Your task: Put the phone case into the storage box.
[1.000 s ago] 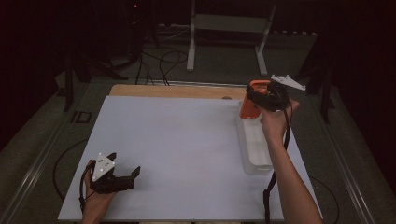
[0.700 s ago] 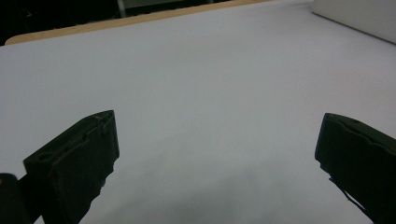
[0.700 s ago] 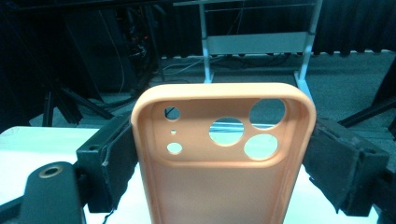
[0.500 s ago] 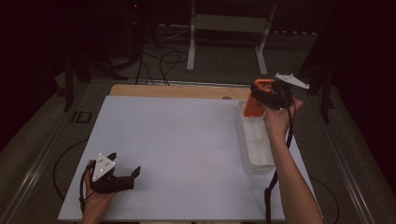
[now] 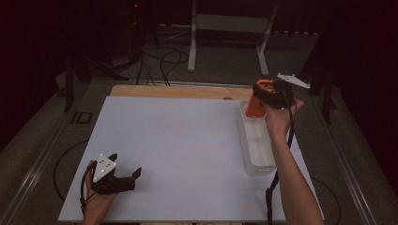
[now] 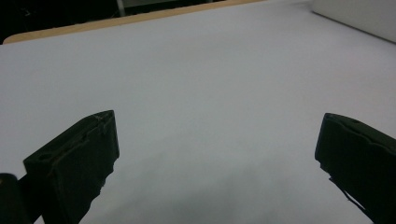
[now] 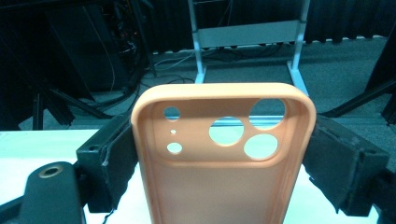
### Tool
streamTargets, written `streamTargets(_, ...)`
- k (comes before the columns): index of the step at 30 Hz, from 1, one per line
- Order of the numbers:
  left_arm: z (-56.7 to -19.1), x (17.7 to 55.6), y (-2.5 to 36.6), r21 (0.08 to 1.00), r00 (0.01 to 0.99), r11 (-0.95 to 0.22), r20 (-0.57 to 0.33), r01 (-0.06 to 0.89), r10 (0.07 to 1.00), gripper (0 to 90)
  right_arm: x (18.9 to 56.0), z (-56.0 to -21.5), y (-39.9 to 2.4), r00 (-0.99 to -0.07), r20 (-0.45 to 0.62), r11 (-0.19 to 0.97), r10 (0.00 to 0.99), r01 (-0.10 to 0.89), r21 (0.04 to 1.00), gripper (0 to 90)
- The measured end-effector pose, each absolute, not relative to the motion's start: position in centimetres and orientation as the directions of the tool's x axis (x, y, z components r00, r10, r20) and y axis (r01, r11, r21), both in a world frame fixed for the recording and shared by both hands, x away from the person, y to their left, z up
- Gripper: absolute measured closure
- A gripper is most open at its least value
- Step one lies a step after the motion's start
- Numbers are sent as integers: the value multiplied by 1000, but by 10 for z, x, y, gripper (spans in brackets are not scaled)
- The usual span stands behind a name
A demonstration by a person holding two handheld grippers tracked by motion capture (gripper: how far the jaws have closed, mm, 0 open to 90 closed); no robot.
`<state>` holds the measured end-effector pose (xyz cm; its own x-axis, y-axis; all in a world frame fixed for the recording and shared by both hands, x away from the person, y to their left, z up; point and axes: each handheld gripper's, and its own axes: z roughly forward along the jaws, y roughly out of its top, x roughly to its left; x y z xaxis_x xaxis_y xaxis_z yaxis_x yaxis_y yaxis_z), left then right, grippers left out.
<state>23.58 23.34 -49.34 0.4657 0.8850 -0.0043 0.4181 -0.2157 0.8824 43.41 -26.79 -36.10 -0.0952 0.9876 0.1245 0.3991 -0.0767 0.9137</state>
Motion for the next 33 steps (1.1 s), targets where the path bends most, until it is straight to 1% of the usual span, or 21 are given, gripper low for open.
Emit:
streamTargets(21,-493,236,233,883,466,-216,-4,417,885,5,449,-374,-268,-64,135,-95,989,429,898,162)
streamTargets(33,-492,235,235,886,464,-211,-6,413,886,5,458,-385,-263,-57,119,-80,991,456,887,162)
